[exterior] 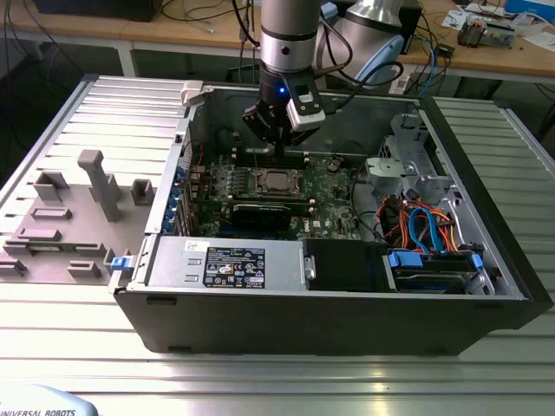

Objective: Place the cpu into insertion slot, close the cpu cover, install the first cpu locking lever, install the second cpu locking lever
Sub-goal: 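Install the first cpu locking lever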

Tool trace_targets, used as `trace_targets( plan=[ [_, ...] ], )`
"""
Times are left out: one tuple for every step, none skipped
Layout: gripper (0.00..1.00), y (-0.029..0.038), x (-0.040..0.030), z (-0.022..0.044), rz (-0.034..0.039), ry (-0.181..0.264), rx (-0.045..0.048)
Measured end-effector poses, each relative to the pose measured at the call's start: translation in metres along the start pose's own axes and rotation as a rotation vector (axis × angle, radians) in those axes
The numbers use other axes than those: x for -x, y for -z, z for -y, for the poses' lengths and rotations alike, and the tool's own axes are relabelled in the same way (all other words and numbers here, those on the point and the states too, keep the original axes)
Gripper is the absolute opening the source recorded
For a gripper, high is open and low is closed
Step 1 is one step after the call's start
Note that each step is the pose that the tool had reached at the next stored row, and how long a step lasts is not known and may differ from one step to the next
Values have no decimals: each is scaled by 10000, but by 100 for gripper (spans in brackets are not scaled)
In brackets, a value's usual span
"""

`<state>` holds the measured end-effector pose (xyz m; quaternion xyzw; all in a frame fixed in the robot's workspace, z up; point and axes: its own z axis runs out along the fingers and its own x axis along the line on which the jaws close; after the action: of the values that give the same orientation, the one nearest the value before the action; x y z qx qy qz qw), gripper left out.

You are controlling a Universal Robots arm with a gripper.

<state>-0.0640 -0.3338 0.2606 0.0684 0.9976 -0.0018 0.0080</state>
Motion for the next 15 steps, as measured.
trace_targets(
  plan=[
    [11, 0, -4, 1, 0, -1, 0],
    [11, 0, -7, 1, 0, 0, 0],
    [11, 0, -11, 2, 0, 0, 0],
    [11, 0, -16, 2, 0, -1, 0],
    [11, 0, -19, 3, 0, 0, 0],
    [11, 0, -20, 3, 0, 1, 0],
    [11, 0, -21, 3, 0, 2, 0],
    [11, 0, -21, 3, 0, 2, 0],
    [11, 0, -22, 3, 0, 0, 0],
    [11, 0, -22, 3, 0, 2, 1],
    [11, 0, -22, 3, -1, 17, 0],
    [11, 0, -22, 3, -1, 48, 0],
    [11, 0, -22, 3, -1, 122, 2],
    [11, 0, -22, 3, -1, 218, 3],
    [11, 0, -23, 3, 0, 362, 5]
  ],
)
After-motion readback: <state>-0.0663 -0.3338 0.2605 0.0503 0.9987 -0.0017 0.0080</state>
